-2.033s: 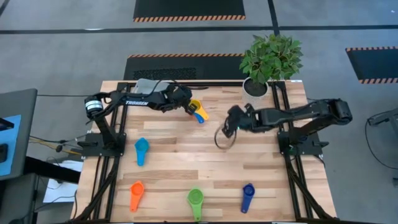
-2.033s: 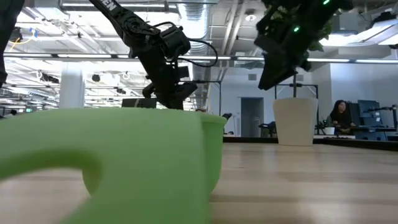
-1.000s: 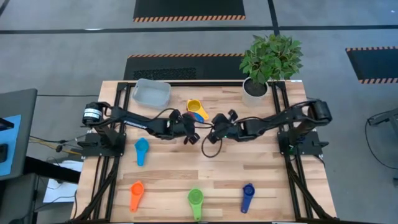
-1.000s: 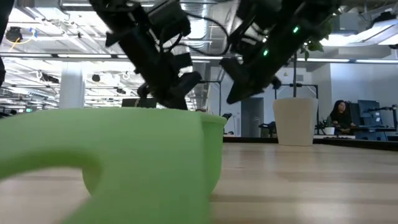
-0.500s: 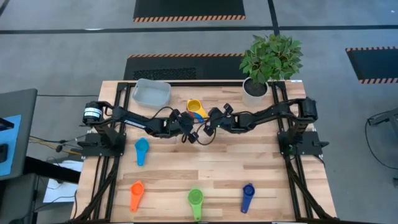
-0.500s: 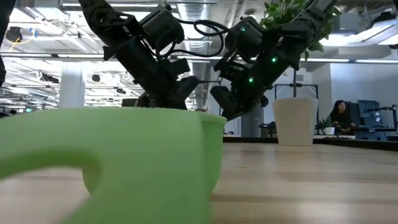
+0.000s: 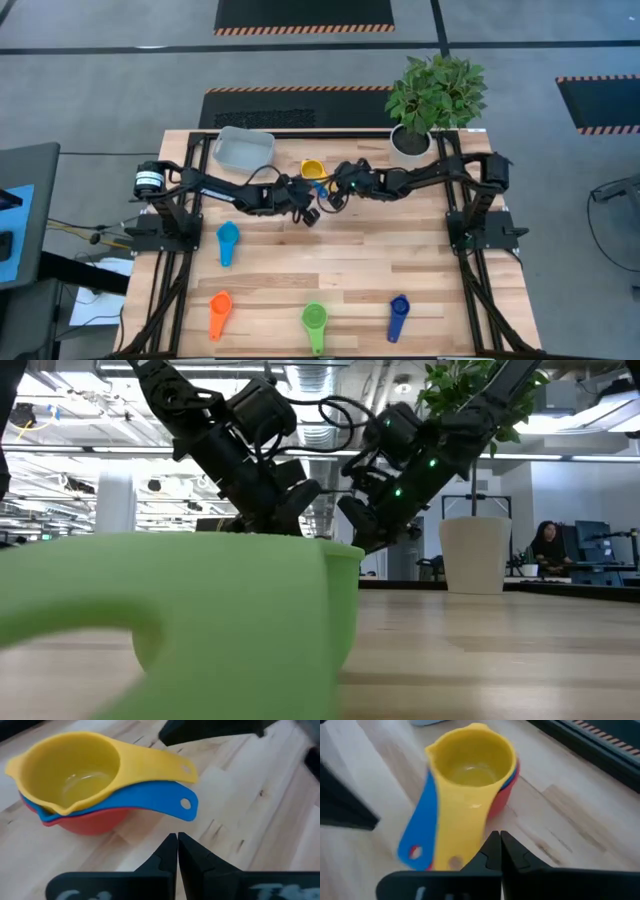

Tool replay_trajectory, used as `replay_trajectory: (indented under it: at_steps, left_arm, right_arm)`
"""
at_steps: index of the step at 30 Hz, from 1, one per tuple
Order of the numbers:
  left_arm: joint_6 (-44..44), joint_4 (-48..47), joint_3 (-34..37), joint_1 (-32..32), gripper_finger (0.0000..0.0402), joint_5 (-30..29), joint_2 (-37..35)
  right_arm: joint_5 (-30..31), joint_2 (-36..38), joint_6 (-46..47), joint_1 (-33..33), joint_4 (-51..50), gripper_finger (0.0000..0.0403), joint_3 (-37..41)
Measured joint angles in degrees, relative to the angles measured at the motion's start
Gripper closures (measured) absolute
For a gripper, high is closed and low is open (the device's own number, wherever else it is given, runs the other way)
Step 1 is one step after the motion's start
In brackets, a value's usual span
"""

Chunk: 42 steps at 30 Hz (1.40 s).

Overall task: Nest measuring cups in basket
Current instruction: Stack the yellow measuring cup on top of the blue measuring cup, then stack the light green measuring cup on top of the yellow measuring cup

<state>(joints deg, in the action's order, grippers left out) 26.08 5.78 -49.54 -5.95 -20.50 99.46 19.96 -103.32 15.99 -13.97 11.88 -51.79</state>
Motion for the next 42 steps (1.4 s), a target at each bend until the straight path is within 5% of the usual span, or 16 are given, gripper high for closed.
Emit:
replay_trajectory:
  at_steps: [12, 28, 42]
  left_arm:
    - [-0.60, 0.21, 0.00, -4.43, 0.0401, 5.80, -0.01]
    - [3.33, -1.91, -0.28, -3.60, 0.0401, 8.26, -1.01]
    - [19.71, -21.17, -0.33, 12.72, 0.0401, -8.70, -11.29]
  right_arm:
    - [-9.62, -1.98, 0.59, -0.63, 1.72, 0.0396, -0.11]
    - [-6.32, 2.06, 0.37, 3.91, -5.07, 0.0391, -0.35]
    - [-4.70, 16.53, 0.47, 15.68, -17.65, 0.0388, -0.22]
